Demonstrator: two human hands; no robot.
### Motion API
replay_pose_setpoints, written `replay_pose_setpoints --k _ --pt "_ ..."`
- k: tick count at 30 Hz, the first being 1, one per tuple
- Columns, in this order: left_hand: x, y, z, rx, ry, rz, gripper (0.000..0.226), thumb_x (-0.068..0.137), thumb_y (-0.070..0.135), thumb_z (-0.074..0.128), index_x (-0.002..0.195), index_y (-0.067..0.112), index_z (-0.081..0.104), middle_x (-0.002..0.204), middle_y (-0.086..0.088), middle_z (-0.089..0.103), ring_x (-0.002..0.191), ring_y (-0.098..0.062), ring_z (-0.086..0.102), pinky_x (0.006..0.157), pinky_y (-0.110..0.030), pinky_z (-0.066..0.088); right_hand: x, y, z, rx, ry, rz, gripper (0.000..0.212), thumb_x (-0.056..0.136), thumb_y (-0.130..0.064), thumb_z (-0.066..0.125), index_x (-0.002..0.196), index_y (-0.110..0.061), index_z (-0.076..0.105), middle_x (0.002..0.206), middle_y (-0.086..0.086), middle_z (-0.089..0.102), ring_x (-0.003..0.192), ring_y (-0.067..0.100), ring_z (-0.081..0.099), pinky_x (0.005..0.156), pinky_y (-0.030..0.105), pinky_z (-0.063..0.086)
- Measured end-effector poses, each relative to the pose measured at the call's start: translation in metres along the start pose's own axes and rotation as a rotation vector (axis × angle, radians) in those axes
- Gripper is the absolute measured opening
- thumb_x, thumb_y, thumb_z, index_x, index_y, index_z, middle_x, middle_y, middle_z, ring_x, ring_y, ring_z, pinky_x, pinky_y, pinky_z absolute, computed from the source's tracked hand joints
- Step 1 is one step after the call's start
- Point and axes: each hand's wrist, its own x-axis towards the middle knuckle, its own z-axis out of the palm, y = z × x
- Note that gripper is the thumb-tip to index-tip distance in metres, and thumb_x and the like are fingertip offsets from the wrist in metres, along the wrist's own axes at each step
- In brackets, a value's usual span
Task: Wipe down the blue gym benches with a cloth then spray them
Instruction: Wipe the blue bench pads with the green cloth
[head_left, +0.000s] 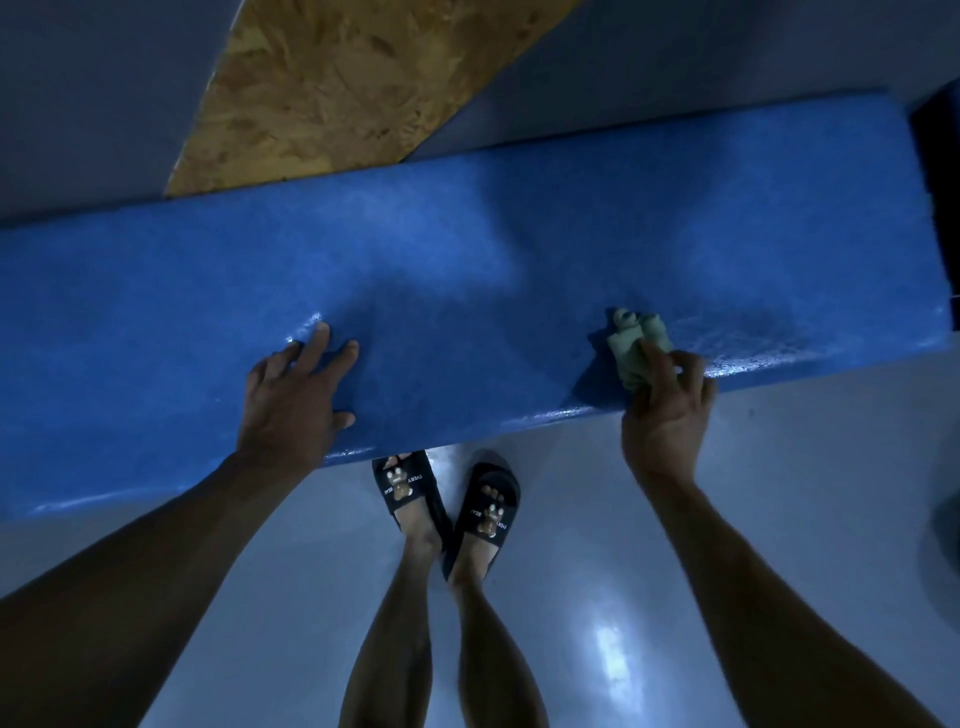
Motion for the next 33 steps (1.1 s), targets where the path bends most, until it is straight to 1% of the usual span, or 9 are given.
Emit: replay_pose_setpoints --k 3,6,9,11,17,23,27,31,33 --pt "-0.001 0.001 0.001 -0.015 0.005 -0.002 0.089 0.072 0.033 0.083 0.148 0.030 0.037 0.161 -0.002 0.021 0.138 -0.037 0.032 0.110 -0.048 0.026 -0.038 -0.055 0.033 0.089 -0.058 0.042 0.064 0.069 0.004 0.052 0.132 -0.011 0.055 0.115 0.016 0.051 0.095 0.036 0.046 0.083 0.041 0.038" --pt "0.000 0.001 0.001 -0.009 0.000 0.002 0.089 0.073 0.034 0.082 0.149 0.031 0.034 0.162 0.000 0.018 0.140 -0.036 0.030 0.110 -0.047 0.025 -0.085 -0.110 0.052 0.144 -0.258 -0.167 0.070 0.066 0.005 0.052 0.134 -0.013 0.050 0.118 0.012 0.050 0.096 0.029 0.043 0.085 0.039 0.041" --pt "0.001 -0.001 0.002 -0.009 0.000 0.006 0.089 0.074 0.034 0.081 0.149 0.031 0.034 0.162 0.000 0.018 0.140 -0.036 0.030 0.110 -0.048 0.025 -0.081 -0.107 0.040 0.176 -0.436 -0.390 0.069 0.071 0.001 0.055 0.137 -0.015 0.048 0.123 0.010 0.049 0.101 0.030 0.044 0.082 0.040 0.050" --pt "0.001 -0.002 0.003 -0.012 0.012 0.015 0.088 0.072 0.034 0.082 0.148 0.030 0.037 0.162 -0.002 0.021 0.138 -0.037 0.032 0.108 -0.049 0.028 -0.061 -0.077 0.027 0.084 -0.432 -0.501 0.062 0.076 -0.011 0.048 0.138 -0.017 0.050 0.122 0.010 0.051 0.100 0.034 0.046 0.078 0.041 0.052" --pt "0.001 -0.007 0.013 -0.060 0.034 0.025 0.088 0.073 0.033 0.082 0.148 0.030 0.037 0.162 -0.003 0.020 0.139 -0.038 0.028 0.110 -0.049 0.026 -0.018 0.002 -0.001 -0.010 -0.124 0.032 0.079 0.075 0.008 0.057 0.146 -0.020 0.038 0.124 0.017 0.039 0.101 0.038 0.041 0.088 0.048 0.044" --pt "0.000 -0.012 0.013 -0.054 0.049 0.058 0.086 0.076 0.038 0.078 0.149 0.033 0.033 0.162 -0.001 0.018 0.136 -0.037 0.031 0.109 -0.050 0.028 -0.076 -0.107 0.054 0.087 -0.127 0.290 0.082 0.080 -0.005 0.053 0.156 -0.014 0.021 0.146 0.021 0.031 0.116 0.041 0.038 0.092 0.044 0.039" --pt "0.001 -0.018 0.008 -0.067 0.033 0.108 0.085 0.081 0.046 0.072 0.151 0.035 0.025 0.164 0.001 0.011 0.139 -0.035 0.026 0.112 -0.046 0.024 -0.125 -0.170 0.076 0.038 -0.287 -0.147 0.072 0.083 -0.011 0.057 0.151 -0.011 0.033 0.133 0.014 0.042 0.107 0.033 0.043 0.074 0.041 0.052" --pt "-0.005 -0.039 0.001 -0.094 0.064 0.182 0.087 0.080 0.042 0.074 0.152 0.034 0.026 0.163 0.002 0.016 0.141 -0.032 0.028 0.113 -0.048 0.026 -0.093 -0.136 0.062 -0.158 -0.363 -0.687 0.066 0.083 -0.017 0.055 0.147 -0.014 0.043 0.127 0.006 0.050 0.093 0.032 0.048 0.065 0.040 0.050" --pt "-0.011 -0.059 0.003 -0.083 0.111 0.205 0.087 0.077 0.037 0.079 0.150 0.030 0.032 0.161 -0.001 0.023 0.138 -0.033 0.034 0.110 -0.051 0.033 -0.065 -0.106 0.047 -0.256 -0.314 -0.624 0.064 0.083 -0.014 0.057 0.145 -0.021 0.046 0.125 0.007 0.053 0.095 0.034 0.048 0.067 0.043 0.051"
